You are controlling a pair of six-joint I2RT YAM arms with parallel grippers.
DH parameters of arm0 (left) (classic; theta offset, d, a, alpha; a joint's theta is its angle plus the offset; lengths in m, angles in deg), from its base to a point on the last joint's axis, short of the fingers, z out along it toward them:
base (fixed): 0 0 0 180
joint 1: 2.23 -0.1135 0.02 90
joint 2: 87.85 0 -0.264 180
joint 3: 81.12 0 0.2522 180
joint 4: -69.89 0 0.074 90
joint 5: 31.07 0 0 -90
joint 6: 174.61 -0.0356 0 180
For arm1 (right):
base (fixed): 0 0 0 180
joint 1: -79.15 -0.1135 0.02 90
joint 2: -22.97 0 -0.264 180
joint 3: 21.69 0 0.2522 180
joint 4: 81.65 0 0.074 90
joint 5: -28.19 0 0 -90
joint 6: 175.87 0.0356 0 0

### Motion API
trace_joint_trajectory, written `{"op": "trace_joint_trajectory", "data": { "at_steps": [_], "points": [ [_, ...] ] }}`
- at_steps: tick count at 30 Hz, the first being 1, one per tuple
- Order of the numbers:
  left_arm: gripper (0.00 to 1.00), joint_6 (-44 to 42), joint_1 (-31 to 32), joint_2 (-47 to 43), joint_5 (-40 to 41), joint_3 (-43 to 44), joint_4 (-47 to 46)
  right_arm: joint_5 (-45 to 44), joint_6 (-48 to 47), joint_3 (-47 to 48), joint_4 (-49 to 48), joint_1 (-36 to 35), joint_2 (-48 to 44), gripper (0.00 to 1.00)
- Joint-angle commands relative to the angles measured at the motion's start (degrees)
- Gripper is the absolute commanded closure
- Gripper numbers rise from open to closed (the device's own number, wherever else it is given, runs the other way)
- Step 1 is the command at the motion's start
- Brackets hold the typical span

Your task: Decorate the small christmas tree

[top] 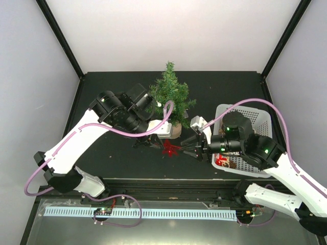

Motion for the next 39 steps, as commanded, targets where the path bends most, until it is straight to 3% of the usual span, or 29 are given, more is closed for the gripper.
{"op": "trace_joint_trajectory", "data": {
  "at_steps": [1, 25, 29, 33, 39],
  "points": [
    [0.98, -0.8, -0.2, 0.5, -3.4, 0.6, 0.9, 2.8, 0.9, 0.6, -3.8, -1.4, -0.8, 0.65],
    [0.98, -1.0, -0.3, 3.2, -7.4, 0.7, 1.0, 3.0, 1.8, -2.0, -6.1, -3.0, 0.0, 0.65],
    [0.98, -0.9, -0.3, 3.3, -7.6, 0.7, 1.0, 2.5, 2.0, -2.0, -7.0, -3.6, 0.4, 0.75],
    [0.99, -0.8, -0.3, 3.5, -7.7, 0.4, 0.9, 1.6, 1.7, -2.0, -7.3, -4.1, 0.6, 0.98],
    [0.98, -0.4, -0.3, 3.6, -7.5, 0.9, 0.8, 0.5, 2.0, -2.3, -8.1, -4.3, 0.1, 0.99]
  ]
}}
